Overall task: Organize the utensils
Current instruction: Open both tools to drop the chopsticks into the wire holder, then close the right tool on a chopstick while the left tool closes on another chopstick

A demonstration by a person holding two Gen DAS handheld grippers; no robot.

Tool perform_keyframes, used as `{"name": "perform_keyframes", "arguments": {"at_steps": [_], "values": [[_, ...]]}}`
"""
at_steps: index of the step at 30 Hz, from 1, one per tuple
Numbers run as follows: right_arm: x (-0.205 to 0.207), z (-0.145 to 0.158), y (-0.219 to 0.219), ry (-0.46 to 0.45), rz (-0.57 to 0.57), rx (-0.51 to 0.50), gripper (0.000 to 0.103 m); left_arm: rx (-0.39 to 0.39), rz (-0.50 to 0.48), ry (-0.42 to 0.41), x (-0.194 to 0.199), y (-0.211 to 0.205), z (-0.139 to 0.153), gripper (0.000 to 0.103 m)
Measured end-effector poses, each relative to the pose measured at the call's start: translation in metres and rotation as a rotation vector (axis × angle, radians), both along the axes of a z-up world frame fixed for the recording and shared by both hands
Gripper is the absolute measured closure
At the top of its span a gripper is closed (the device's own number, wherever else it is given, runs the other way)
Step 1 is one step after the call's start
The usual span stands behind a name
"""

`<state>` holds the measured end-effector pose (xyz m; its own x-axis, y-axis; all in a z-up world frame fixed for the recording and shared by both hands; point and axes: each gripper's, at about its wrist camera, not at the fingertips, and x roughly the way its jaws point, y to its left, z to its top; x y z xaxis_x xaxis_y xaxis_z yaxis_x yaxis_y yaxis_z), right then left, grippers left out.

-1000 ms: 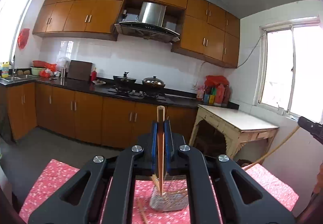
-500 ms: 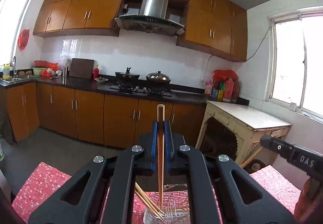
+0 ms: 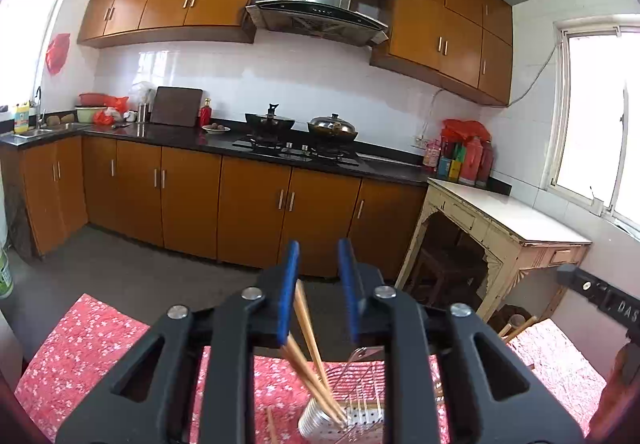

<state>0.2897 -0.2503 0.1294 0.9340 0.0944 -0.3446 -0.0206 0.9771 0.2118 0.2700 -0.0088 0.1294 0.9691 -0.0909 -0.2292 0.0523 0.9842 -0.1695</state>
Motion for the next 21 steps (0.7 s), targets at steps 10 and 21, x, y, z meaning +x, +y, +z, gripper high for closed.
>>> {"name": "perform_keyframes", "arguments": {"at_steps": [10, 21], "values": [[-0.039, -0.081, -0.070, 0.132, -0.215, -0.019, 0.068, 0.028, 0.084, 0.113, -0.051, 0.059, -0.037, 0.061], [-0.043, -0.228, 0.017, 0.443, 0.053, -0.017, 0.068, 0.101, 0.071, 0.412, -0.066, 0.069, -0.157, 0.054]]}}
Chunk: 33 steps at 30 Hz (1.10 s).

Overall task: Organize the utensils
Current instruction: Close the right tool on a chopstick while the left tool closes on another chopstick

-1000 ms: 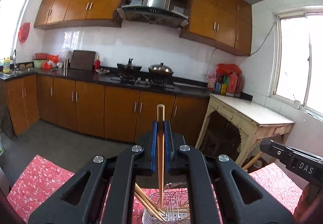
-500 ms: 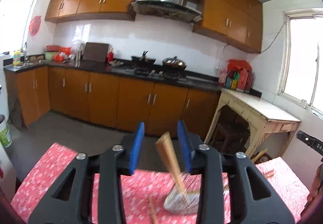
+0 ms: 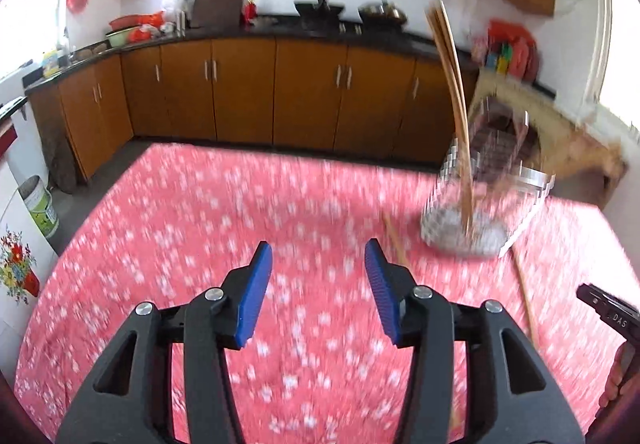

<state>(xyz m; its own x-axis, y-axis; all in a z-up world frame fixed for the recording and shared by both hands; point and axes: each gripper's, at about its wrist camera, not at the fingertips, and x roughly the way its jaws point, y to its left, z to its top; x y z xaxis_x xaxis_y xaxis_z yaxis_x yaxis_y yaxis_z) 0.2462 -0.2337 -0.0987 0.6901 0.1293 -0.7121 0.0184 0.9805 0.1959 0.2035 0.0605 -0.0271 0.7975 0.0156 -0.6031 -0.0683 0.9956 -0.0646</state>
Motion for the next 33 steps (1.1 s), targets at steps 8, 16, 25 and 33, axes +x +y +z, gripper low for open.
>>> {"name": "perform_keyframes", "arguments": {"at_steps": [8, 16, 25, 33], "values": [[0.005, -0.033, 0.061, 0.068, 0.086, -0.141, 0.068, -0.006, -0.104, 0.085, -0.008, -0.033, -0.033, 0.044], [0.010, -0.037, 0.023, 0.062, -0.023, -0.130, 0.095, -0.029, -0.171, 0.143, -0.003, -0.066, -0.048, 0.044], [0.026, -0.036, -0.045, 0.068, -0.214, -0.074, 0.095, 0.067, -0.197, 0.212, 0.018, -0.107, -0.075, 0.074], [0.049, -0.037, -0.044, 0.052, -0.188, -0.075, 0.095, 0.127, -0.121, 0.208, 0.049, -0.081, -0.076, 0.096]]}}
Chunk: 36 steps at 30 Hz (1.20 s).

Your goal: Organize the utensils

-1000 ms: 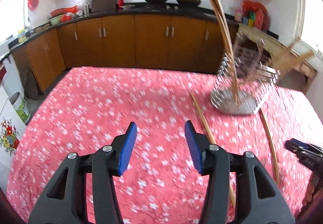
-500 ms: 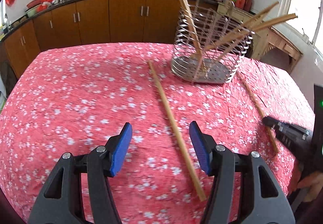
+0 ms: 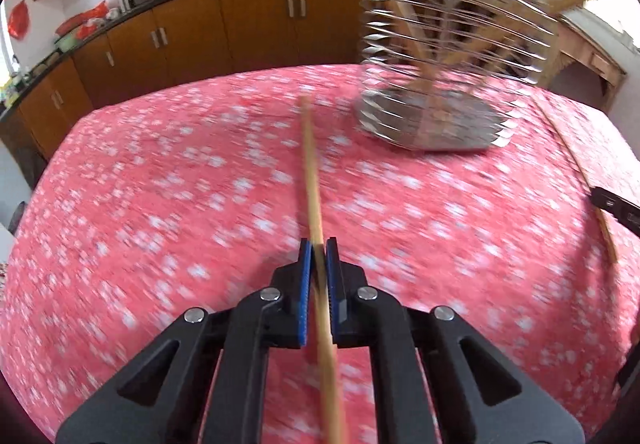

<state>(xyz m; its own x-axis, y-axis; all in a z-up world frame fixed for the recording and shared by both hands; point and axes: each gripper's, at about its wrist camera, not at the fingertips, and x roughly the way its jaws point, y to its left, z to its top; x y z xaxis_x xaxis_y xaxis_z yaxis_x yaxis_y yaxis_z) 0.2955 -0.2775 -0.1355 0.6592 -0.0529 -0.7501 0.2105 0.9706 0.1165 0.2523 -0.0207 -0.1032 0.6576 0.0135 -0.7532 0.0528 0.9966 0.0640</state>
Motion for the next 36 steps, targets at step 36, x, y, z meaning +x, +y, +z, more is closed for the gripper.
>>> {"name": "perform_keyframes", "arguments": {"at_steps": [36], "values": [[-0.048, -0.004, 0.012, -0.004, 0.024, -0.028, 0.082, -0.028, -0.016, 0.012, -0.030, 0.067, -0.001, 0.065]]}}
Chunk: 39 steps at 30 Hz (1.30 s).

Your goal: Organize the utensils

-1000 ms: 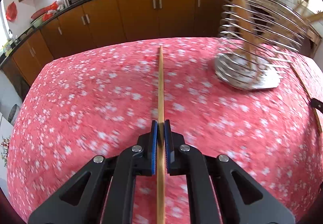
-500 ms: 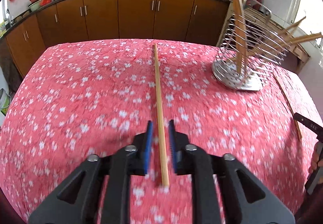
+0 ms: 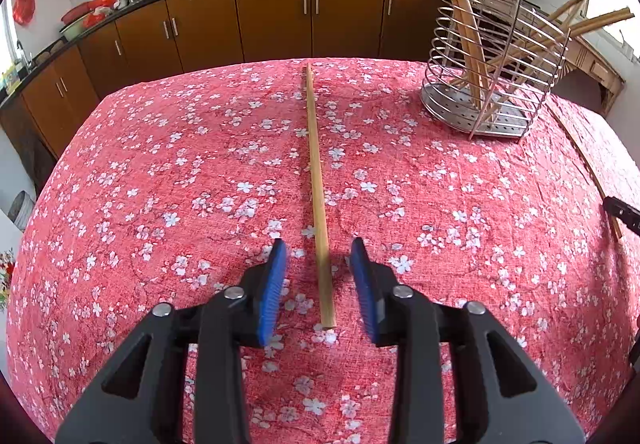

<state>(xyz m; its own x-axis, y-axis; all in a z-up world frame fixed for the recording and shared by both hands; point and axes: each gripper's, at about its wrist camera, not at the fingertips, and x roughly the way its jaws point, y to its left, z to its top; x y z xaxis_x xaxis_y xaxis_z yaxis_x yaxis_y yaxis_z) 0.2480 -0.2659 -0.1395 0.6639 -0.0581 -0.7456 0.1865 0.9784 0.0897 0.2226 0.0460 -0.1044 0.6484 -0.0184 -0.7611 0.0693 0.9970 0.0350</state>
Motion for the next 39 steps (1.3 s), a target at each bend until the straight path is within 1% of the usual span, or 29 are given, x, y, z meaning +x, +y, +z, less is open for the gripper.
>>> {"name": "perform_keyframes", "arguments": {"at_steps": [2, 3, 5, 6, 7, 9, 10, 12, 13, 14, 15, 17, 21, 27, 29, 35, 36, 38, 39], "values": [[0.000, 0.000, 0.000, 0.000, 0.000, 0.000, 0.082, 0.034, 0.017, 0.001, 0.001, -0.004, -0.001, 0.052], [0.000, 0.000, 0.000, 0.000, 0.000, 0.000, 0.082, 0.036, 0.025, 0.001, 0.002, -0.005, -0.001, 0.050], [0.000, 0.000, 0.000, 0.000, 0.001, 0.000, 0.082, -0.003, 0.036, 0.007, 0.003, 0.002, -0.001, 0.048], [0.000, 0.000, 0.000, 0.000, 0.001, 0.000, 0.081, -0.007, 0.041, 0.007, 0.004, 0.004, -0.001, 0.048], [0.000, 0.000, 0.001, 0.000, 0.001, 0.001, 0.081, -0.007, 0.044, 0.007, 0.004, 0.005, -0.001, 0.047], [0.000, 0.000, 0.001, -0.001, 0.001, 0.003, 0.081, 0.008, 0.042, 0.009, 0.004, 0.004, -0.001, 0.043], [0.000, 0.000, 0.001, -0.001, 0.001, 0.004, 0.081, 0.015, 0.047, 0.012, 0.005, 0.003, -0.001, 0.039], [0.000, 0.000, 0.000, -0.001, 0.001, 0.004, 0.081, 0.003, 0.053, 0.016, 0.005, 0.006, -0.002, 0.034], [0.000, 0.000, 0.000, 0.000, 0.001, 0.002, 0.081, 0.003, 0.057, 0.020, 0.007, 0.007, -0.002, 0.029], [0.001, 0.000, 0.000, 0.000, 0.001, 0.001, 0.081, 0.013, 0.061, 0.023, 0.007, 0.007, -0.003, 0.024], [0.001, 0.000, 0.001, 0.001, 0.001, -0.002, 0.081, 0.024, 0.062, 0.024, 0.006, 0.006, -0.003, 0.021], [0.002, 0.000, 0.002, 0.002, 0.002, -0.008, 0.081, 0.042, 0.054, 0.026, 0.003, 0.004, -0.004, 0.013], [0.002, 0.000, 0.004, 0.005, 0.005, -0.019, 0.079, 0.082, 0.031, 0.029, -0.001, -0.003, -0.005, 0.002], [0.003, -0.001, 0.004, 0.005, 0.008, -0.021, 0.078, 0.054, 0.022, 0.040, 0.001, -0.003, -0.007, 0.002], [0.003, -0.001, 0.005, 0.005, 0.011, -0.021, 0.077, 0.007, 0.005, 0.057, 0.003, 0.002, -0.008, 0.002], [0.000, -0.001, 0.000, 0.003, 0.011, -0.009, 0.076, -0.058, -0.030, 0.042, 0.001, 0.006, -0.007, 0.003], [-0.002, -0.001, -0.001, 0.003, 0.010, -0.006, 0.076, -0.065, -0.028, 0.038, 0.000, 0.006, -0.006, 0.005], [-0.004, -0.001, -0.001, 0.001, 0.010, 0.001, 0.076, -0.072, -0.013, 0.020, -0.004, 0.009, -0.003, 0.020], [-0.006, -0.001, -0.002, 0.000, 0.010, 0.006, 0.076, -0.073, -0.012, 0.014, -0.006, 0.010, -0.002, 0.024]]}}
